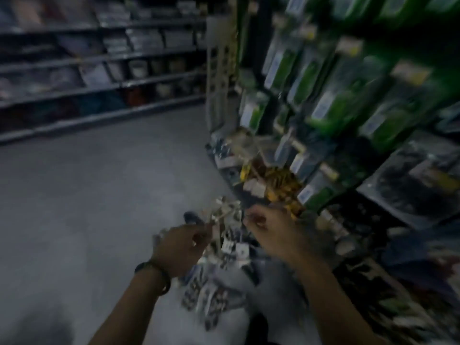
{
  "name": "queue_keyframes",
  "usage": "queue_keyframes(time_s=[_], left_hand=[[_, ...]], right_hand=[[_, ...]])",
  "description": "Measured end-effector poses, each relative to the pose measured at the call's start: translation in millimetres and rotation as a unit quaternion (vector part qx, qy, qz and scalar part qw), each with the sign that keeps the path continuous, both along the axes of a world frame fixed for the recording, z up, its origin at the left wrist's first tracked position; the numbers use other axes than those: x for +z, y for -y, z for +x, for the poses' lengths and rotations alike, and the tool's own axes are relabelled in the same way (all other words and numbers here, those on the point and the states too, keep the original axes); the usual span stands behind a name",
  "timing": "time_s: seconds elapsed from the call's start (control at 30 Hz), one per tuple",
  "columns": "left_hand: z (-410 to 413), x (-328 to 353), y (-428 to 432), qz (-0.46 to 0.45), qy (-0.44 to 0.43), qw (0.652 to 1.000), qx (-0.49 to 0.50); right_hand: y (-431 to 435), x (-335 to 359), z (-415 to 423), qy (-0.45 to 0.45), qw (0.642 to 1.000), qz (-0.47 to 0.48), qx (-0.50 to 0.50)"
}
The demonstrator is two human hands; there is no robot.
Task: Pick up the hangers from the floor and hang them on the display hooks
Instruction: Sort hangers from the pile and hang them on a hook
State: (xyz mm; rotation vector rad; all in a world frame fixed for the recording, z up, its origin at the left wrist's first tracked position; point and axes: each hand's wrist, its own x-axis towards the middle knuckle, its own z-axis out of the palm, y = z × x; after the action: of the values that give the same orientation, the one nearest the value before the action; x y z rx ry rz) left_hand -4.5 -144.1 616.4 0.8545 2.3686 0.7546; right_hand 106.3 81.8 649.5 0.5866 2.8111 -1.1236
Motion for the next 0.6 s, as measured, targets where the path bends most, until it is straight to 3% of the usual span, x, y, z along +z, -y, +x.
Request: queue_keyframes(time_s=[0.2, 0.3, 0.47, 0.6], left_hand=[[40, -102, 65, -0.116, 0.094, 0.986, 0.073], [46, -130, 64, -0.133, 0.131, 0.977, 0.102], [35, -189, 36, -0.146, 0.197, 0.954, 0.174], [7, -276, -1, -0.138, 0.272, 0.927, 0.217]], right_hand=[[21, -126, -2, 0.171, 0.982, -0.067, 0.054], [15, -176, -12, 0.233, 0.963, -0.108, 0.078], [-7, -276, -43, 0.275, 0.949, -0.138, 0.067], [-27, -362, -87, 0.308, 0.940, -0.131, 0.061]])
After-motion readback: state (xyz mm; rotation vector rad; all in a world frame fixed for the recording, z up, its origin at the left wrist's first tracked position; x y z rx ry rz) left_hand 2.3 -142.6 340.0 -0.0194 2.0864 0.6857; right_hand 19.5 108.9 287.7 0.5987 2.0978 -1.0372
